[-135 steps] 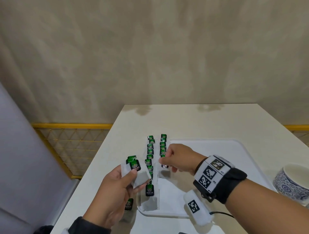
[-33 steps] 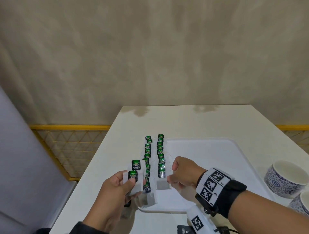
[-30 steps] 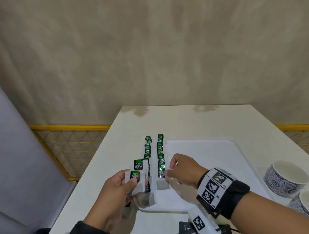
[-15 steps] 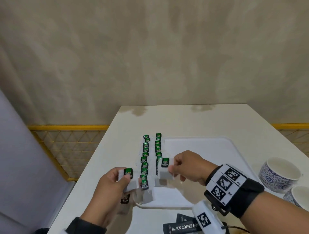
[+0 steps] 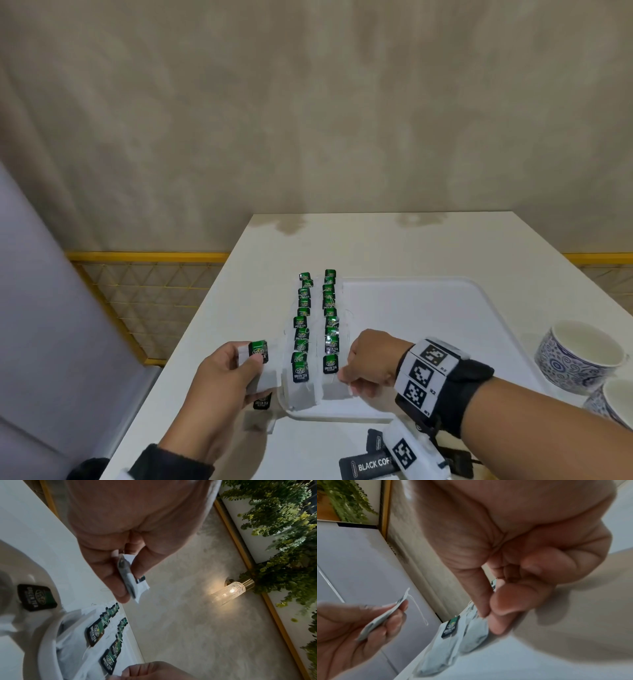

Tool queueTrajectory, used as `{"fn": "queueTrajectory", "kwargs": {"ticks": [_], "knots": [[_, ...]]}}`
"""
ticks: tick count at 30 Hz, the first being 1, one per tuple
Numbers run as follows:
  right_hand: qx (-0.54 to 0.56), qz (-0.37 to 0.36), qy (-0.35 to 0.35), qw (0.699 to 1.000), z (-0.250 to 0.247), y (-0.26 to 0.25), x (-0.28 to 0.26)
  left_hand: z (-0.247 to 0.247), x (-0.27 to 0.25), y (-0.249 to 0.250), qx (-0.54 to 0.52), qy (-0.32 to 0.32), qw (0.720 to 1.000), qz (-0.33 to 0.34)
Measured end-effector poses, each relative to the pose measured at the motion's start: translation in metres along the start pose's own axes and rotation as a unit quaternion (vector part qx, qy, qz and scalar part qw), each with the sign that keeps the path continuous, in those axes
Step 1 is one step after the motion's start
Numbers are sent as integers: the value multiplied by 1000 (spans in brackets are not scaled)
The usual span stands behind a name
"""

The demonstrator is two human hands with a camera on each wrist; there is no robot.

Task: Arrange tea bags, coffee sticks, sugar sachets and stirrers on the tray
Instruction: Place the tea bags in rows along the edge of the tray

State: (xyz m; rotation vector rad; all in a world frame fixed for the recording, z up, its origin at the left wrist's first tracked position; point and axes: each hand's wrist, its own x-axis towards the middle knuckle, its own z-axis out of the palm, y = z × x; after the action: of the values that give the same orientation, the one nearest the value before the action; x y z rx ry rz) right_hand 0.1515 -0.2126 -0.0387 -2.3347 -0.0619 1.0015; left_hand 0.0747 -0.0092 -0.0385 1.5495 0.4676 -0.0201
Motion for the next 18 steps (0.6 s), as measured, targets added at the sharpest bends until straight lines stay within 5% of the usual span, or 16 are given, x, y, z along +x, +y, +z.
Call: {"fn": "queueTrajectory", "kwargs": {"ticks": [18], "knots": [[91,1,-2,996,-6,7,-4,5,-3,1,36,-5,999,-18]]}}
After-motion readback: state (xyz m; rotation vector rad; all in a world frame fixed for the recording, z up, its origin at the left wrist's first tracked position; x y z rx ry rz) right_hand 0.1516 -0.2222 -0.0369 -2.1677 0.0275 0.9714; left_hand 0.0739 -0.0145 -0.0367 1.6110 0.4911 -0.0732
